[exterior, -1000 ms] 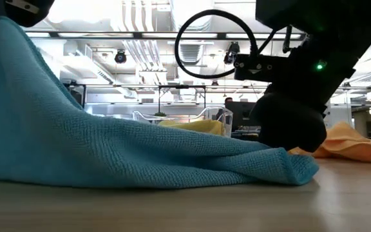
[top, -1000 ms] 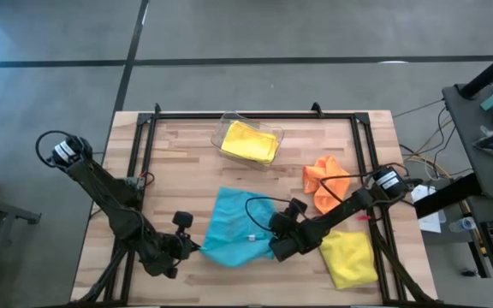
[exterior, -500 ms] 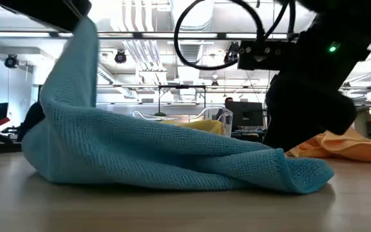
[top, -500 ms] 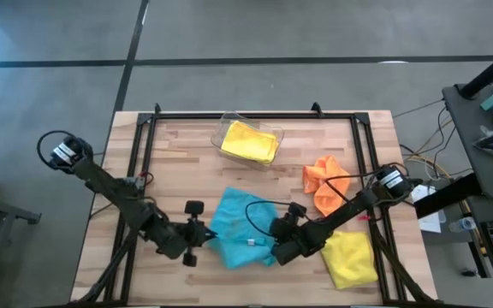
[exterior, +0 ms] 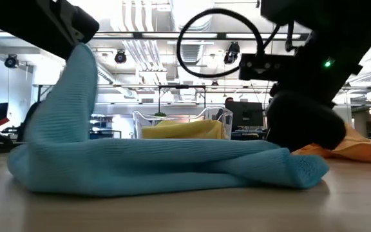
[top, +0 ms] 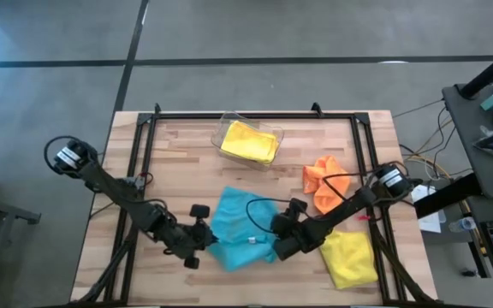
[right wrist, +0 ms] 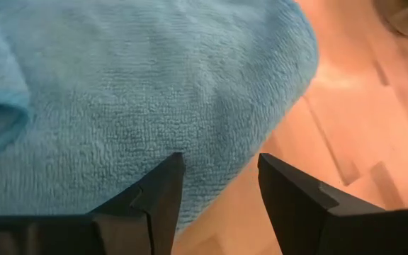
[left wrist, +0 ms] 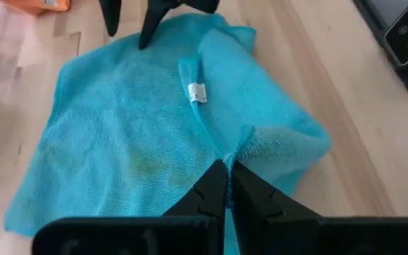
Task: Fold microfiber towels
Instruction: Fold the blue microfiber cloth
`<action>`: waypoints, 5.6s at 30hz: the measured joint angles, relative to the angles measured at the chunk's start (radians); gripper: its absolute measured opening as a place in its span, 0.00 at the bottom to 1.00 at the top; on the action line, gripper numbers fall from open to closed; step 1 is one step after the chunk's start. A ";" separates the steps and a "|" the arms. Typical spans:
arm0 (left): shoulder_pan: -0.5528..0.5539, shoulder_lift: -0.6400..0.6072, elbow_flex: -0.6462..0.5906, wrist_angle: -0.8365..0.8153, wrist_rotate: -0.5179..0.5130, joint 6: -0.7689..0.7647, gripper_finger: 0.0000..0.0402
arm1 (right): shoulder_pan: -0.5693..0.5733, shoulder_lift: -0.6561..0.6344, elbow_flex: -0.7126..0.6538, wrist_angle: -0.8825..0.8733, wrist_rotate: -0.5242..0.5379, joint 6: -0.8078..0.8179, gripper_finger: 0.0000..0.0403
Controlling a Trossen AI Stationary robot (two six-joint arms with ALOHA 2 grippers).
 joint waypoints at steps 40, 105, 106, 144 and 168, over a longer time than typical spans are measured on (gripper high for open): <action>0.059 0.009 0.001 0.177 0.021 0.208 0.00 | 0.205 -0.318 -0.166 -0.036 0.255 0.216 0.44; 0.103 0.036 -0.001 0.227 -0.006 0.264 0.00 | -0.017 -0.087 -0.378 0.914 -0.188 -0.201 0.44; 0.106 0.036 -0.001 0.227 -0.007 0.266 0.00 | -0.017 -0.087 -0.378 0.917 -0.184 -0.205 0.42; 0.173 0.017 -0.002 0.120 0.173 0.232 0.00 | 0.075 -0.379 -0.380 0.675 -0.018 -0.205 0.02; 0.121 0.012 -0.002 -0.099 0.190 0.242 0.00 | 0.148 -0.228 -0.378 0.740 -0.103 -0.079 0.29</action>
